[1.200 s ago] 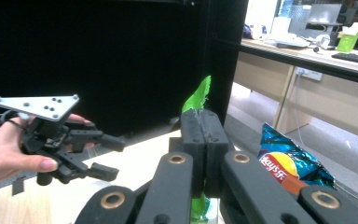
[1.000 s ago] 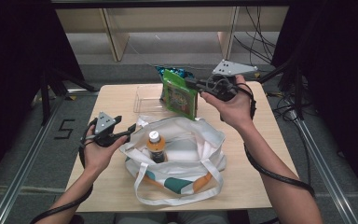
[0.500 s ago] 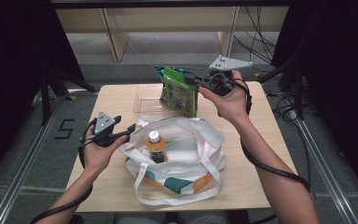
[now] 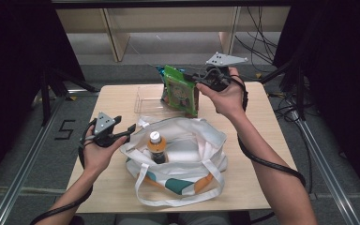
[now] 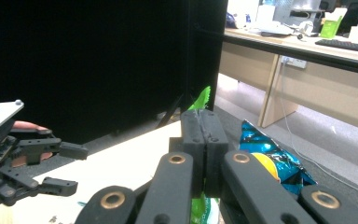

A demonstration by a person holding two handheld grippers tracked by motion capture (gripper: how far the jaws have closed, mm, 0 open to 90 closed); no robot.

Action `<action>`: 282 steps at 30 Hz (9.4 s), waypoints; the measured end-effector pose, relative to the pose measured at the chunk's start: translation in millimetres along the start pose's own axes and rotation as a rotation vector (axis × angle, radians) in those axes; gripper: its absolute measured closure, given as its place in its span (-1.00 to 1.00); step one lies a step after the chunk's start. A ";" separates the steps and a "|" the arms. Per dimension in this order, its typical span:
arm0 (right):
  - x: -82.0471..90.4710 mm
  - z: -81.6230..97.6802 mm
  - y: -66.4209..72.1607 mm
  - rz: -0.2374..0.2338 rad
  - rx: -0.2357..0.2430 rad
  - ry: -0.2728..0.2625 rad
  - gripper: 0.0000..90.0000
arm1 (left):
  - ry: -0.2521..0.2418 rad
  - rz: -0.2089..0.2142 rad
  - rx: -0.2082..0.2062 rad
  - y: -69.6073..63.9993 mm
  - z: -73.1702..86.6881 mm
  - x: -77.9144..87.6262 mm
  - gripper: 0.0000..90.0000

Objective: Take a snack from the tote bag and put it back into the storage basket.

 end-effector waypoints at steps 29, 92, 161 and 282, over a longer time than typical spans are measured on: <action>-35.2 17.1 -26.9 0.046 -0.021 0.055 1.00 | 0.001 -0.003 0.003 1.0 0.8 -0.2 -0.24; -131.6 38.5 -36.0 0.055 -0.026 0.093 1.00 | 0.004 -0.008 0.011 3.2 3.4 2.1 -0.23; -165.4 62.3 -35.2 0.117 0.093 0.178 1.00 | 0.013 -0.003 0.001 2.2 6.5 1.6 -0.23; 26.9 120.0 -13.4 0.164 -0.109 0.098 0.00 | -0.035 0.010 0.031 -3.4 -0.1 8.5 -0.30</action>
Point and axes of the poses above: each handheld gripper's, and its own axes: x roughly backward along the jaws, z roughly out of its underside, y roughly to its left, the point moved 9 cm from there along -x, roughly forward along the jaws, and after that the axes turned 6 degrees about x, right-handed, at the moved point
